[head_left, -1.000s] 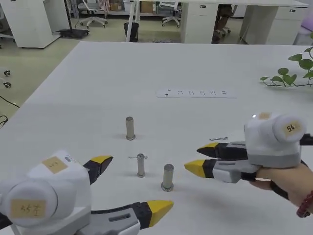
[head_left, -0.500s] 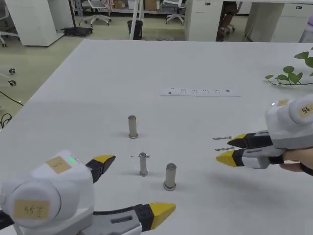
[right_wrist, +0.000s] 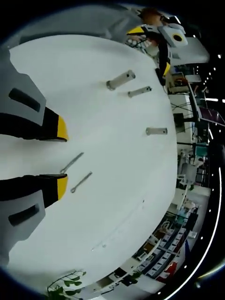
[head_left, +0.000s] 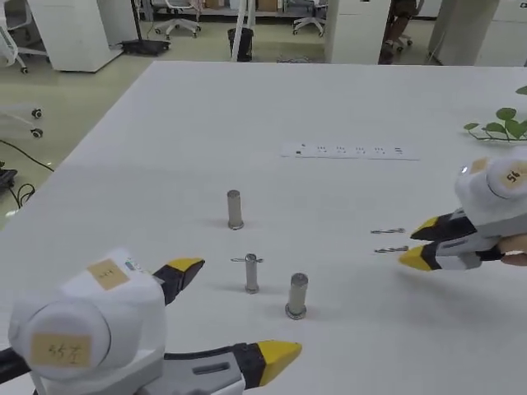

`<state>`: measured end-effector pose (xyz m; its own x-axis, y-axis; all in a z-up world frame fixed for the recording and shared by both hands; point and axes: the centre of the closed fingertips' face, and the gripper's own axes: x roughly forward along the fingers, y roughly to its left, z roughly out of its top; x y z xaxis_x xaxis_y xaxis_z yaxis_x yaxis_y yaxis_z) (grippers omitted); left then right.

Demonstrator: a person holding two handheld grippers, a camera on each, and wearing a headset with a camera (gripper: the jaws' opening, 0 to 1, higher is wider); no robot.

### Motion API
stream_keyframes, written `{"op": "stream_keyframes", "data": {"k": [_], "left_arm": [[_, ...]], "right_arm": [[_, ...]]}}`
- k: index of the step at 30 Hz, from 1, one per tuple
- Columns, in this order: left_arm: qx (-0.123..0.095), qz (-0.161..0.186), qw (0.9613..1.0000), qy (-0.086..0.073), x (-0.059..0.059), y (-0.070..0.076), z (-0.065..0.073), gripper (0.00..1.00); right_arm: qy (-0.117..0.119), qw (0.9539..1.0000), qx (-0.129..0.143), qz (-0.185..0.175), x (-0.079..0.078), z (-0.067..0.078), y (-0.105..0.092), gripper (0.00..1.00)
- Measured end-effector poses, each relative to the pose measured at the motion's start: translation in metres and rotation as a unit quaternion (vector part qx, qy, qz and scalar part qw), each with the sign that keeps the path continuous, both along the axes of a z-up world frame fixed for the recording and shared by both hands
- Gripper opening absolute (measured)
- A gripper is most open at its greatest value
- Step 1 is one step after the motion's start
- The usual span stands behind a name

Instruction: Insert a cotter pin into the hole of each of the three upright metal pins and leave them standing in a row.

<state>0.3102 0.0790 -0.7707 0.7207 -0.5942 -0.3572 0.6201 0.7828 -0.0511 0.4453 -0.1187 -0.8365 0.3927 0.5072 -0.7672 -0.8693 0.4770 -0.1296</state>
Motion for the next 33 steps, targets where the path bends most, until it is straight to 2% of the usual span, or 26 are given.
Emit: {"op": "stream_keyframes", "data": {"k": [3, 12, 25, 33], "left_arm": [[0.002, 0.000, 1.0000, 0.002, 0.000, 0.001, -0.001, 0.85], [0.005, 0.000, 1.0000, 0.005, -0.001, 0.002, -0.004, 0.83], [0.007, 0.002, 0.9999, 0.009, 0.000, 0.002, -0.007, 0.80], [0.013, -0.004, 0.9999, 0.009, -0.001, 0.000, -0.008, 0.79]], "right_arm": [[-0.002, 0.9998, -0.015, 0.015, 0.005, -0.003, -0.001, 0.26], [0.012, 0.9971, -0.059, 0.046, 0.016, -0.015, -0.002, 0.20], [0.041, 0.9931, -0.083, 0.072, 0.022, -0.026, -0.003, 0.15], [0.081, 0.9898, -0.090, 0.075, 0.018, -0.028, -0.003, 0.10]]}}
